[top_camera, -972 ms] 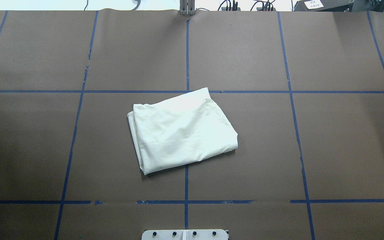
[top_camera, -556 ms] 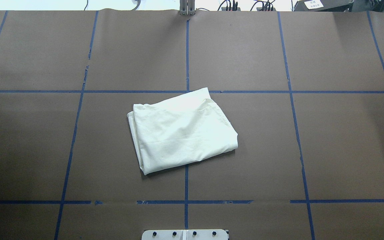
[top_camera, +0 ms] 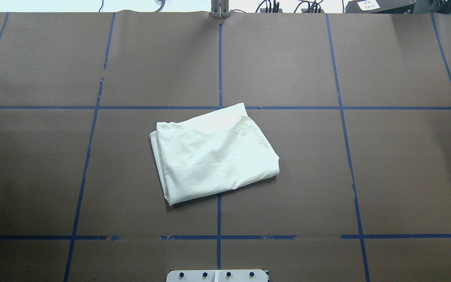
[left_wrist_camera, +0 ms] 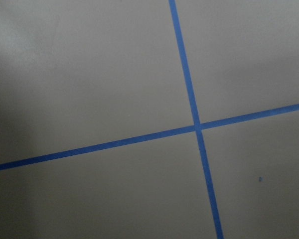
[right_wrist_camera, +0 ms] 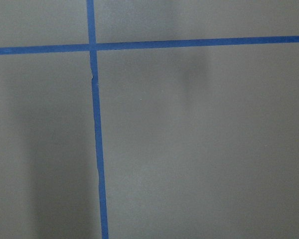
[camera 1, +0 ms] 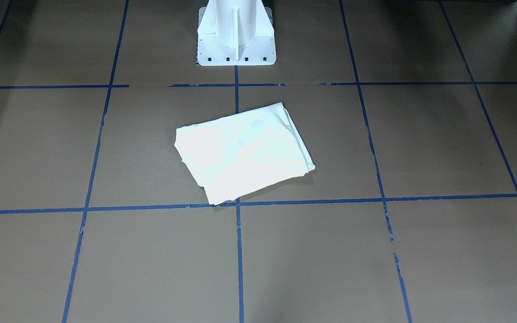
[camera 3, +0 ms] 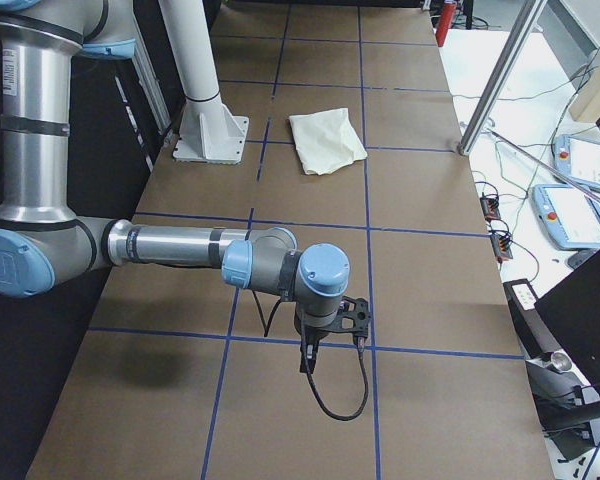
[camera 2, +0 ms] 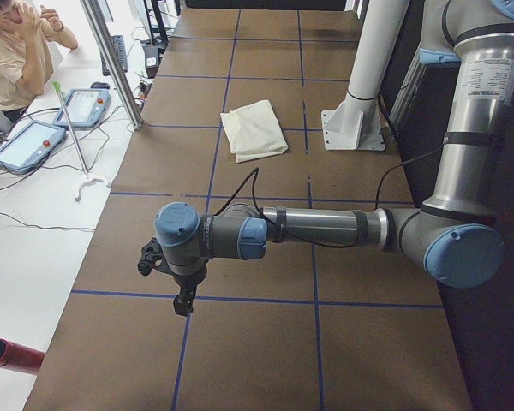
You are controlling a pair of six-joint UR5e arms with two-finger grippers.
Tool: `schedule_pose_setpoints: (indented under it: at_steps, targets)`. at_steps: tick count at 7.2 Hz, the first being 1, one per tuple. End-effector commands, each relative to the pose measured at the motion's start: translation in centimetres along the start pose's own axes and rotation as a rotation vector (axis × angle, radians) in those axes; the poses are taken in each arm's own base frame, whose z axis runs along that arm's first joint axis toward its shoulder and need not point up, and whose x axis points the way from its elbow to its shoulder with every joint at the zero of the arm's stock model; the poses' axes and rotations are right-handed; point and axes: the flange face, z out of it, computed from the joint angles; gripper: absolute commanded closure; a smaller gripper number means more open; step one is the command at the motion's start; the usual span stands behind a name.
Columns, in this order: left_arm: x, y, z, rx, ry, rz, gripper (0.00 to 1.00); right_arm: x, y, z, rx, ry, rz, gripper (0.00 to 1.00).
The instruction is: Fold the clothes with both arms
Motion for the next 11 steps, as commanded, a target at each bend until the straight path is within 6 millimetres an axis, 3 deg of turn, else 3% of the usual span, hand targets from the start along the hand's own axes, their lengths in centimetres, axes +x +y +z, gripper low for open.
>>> schedule_pose_setpoints:
  at_steps: [1,11]
  targets:
    - [0.6,-0.2,-0.3,0.009,0.005,0.015,0.0,0.0,0.0,0.0,0.001,0.0,-0.004,0.0]
    - [-0.1,0.5,0.8,-0.012,0.0,-0.002,0.0,0.0,0.0,0.0,0.0,-0.002,-0.003,0.0]
